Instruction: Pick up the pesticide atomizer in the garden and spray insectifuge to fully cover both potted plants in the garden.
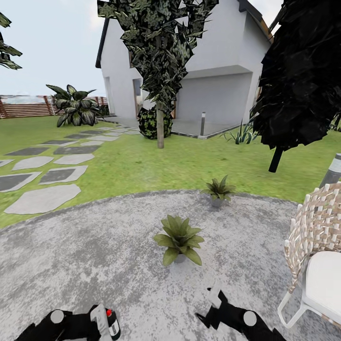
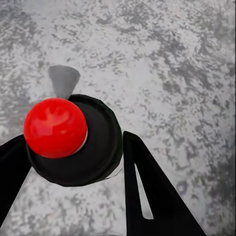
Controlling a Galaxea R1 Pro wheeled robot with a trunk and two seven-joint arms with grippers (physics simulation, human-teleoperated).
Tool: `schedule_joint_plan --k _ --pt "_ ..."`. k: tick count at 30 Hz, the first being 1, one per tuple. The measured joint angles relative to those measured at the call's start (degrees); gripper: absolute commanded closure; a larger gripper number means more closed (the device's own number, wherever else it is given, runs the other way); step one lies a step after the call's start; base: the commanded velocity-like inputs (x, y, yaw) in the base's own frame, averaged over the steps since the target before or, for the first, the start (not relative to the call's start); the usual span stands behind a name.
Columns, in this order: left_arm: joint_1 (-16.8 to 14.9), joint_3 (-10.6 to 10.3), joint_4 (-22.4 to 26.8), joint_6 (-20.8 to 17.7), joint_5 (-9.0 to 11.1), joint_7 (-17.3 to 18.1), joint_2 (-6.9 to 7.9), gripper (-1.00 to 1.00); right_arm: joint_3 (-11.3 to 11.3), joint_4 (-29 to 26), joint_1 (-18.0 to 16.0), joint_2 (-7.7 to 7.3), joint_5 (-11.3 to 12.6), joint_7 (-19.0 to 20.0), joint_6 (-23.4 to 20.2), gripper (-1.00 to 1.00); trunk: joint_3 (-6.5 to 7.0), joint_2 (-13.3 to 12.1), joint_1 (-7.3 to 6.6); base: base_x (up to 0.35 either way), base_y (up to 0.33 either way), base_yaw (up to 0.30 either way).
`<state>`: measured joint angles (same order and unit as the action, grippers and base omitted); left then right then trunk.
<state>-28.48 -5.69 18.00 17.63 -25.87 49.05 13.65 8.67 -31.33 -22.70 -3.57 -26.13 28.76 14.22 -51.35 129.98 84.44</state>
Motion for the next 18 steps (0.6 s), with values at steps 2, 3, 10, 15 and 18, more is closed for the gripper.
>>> schedule_joint_plan --k 2,3,10,15,18 --pt "-1.1 0.0 0.2 -1.2 -1.6 2.3 -0.13 1.00 0.0 -0.1 -0.5 0.56 -0.8 2.2 -0.2 -1.00 0.00 0.0 0.00 0.000 0.000 0.000" --pt "-1.5 -0.1 0.4 -2.1 -2.4 3.6 -0.23 1.00 0.0 -0.2 -0.8 0.99 -1.4 3.5 -0.3 -1.00 0.00 0.0 0.00 0.000 0.000 0.000" --pt "-2.3 -0.3 1.6 -4.4 -7.4 8.3 -0.91 1.00 0.3 -0.3 -1.4 5.12 -7.6 6.2 -0.4 -1.00 -0.01 0.0 0.00 0.000 0.000 0.000" --pt "-2.4 -0.3 1.7 -4.4 -10.4 8.6 -1.80 1.00 0.4 -0.5 -1.5 6.29 -10.0 8.2 -0.3 1.00 -0.01 0.0 0.00 0.000 0.000 0.000" --pt "-2.8 -0.2 2.4 -4.5 -11.3 8.7 -2.12 1.00 0.4 -1.2 -1.6 6.60 -10.5 8.9 -0.3 1.00 0.00 0.0 0.00 0.000 0.000 0.000"
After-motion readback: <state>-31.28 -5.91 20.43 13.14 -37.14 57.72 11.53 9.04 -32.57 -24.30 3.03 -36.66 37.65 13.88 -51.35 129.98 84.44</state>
